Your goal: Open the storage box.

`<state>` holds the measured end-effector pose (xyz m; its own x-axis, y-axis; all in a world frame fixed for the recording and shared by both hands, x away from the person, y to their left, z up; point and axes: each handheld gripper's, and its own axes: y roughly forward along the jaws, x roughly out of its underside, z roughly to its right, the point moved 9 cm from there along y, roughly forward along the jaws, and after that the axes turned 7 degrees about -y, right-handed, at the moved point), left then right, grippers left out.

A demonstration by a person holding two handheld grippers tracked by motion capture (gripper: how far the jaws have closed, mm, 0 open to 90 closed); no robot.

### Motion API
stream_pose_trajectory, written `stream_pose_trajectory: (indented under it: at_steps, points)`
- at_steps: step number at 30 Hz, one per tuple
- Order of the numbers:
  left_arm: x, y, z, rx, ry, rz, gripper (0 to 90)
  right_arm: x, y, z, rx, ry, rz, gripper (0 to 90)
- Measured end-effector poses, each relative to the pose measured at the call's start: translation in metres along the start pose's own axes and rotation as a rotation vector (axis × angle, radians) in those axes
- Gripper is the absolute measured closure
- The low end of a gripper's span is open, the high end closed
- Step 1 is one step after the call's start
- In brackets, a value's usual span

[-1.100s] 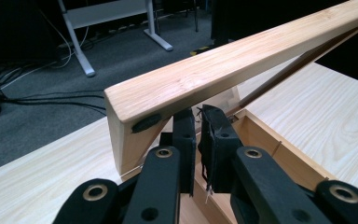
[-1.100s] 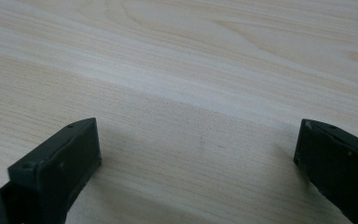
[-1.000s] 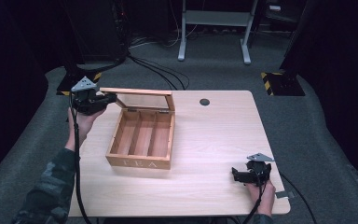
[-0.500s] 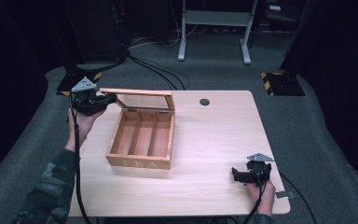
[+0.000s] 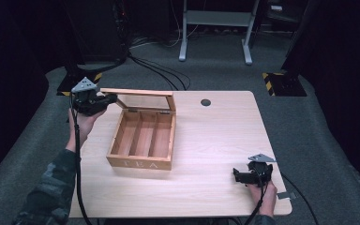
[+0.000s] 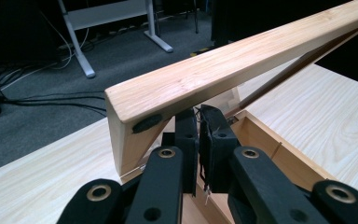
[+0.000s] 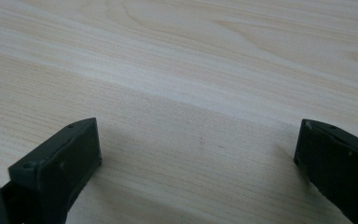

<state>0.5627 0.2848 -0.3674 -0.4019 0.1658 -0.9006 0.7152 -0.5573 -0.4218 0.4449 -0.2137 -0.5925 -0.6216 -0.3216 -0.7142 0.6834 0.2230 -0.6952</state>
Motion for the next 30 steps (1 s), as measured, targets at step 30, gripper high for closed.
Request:
stream_pose_trajectory:
  at_steps: [30]
  points:
    - [0.0,0.0005,-0.0006,-0.006,0.007,0.0,85.9,0.0,0.0,0.0,0.0,0.0,0.0,0.0]
